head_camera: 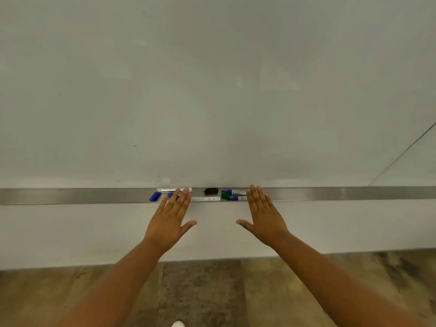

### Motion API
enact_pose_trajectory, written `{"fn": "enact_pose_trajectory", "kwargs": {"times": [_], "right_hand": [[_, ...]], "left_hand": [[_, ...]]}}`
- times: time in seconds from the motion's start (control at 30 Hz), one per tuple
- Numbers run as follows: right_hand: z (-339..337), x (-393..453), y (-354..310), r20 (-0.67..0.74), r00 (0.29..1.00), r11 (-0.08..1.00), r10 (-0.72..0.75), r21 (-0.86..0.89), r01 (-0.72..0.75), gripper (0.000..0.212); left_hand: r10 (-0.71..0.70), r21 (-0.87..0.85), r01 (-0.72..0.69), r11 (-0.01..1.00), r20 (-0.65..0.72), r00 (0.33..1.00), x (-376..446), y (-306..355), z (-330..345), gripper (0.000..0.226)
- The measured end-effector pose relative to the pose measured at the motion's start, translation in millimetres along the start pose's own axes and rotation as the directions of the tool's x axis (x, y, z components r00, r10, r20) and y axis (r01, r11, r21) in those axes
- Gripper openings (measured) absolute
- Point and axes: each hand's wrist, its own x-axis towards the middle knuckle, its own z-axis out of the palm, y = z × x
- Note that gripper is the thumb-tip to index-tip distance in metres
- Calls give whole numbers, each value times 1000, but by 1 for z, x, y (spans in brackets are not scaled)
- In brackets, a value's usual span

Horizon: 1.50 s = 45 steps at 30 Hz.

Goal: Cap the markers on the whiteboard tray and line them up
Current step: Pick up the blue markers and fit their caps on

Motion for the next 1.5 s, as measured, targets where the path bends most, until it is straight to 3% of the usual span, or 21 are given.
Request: {"fn": "enact_pose_trajectory", "kwargs": {"times": [0.23,0.43,0.53,0.77,0.9,1.07,1.13,1.27,1.37,1.5], "right_hand": [[32,5,5,114,992,997,56,46,-61,95],[51,9,11,140,985,990,98,85,-110,100],[58,9,8,117,985,981,127,129,-142,92],[65,12,-2,101,970,960,223,152,-236,91],[57,20,-11,42,950,933,311,177,-313,80],[29,43,1,-185,932,932,311,251,-261,36],[20,54,8,-154,958,951,241,236,-201,31],[15,70,16,21,991,985,133,103,-135,42],[15,75,15,100,988,992,118,39,-122,45],[9,79,16,142,982,987,127,84,-139,36]], "left_hand": [[-221,-13,222,975,55,974,-7,-22,46,95],[-223,-4,224,974,97,970,-7,-39,57,86],[-247,-25,249,968,77,966,-6,-32,61,81],[-321,-96,323,941,42,946,3,-17,63,87],[-323,-92,326,941,50,945,3,-19,64,94],[-312,-79,312,947,17,950,8,-23,38,83],[-299,-121,297,947,5,954,14,-33,24,78],[-281,-129,276,952,-18,960,28,-52,10,67],[-191,-78,186,979,-64,979,39,-57,7,35],[-118,-16,117,993,-81,990,49,-62,1,33]]}}
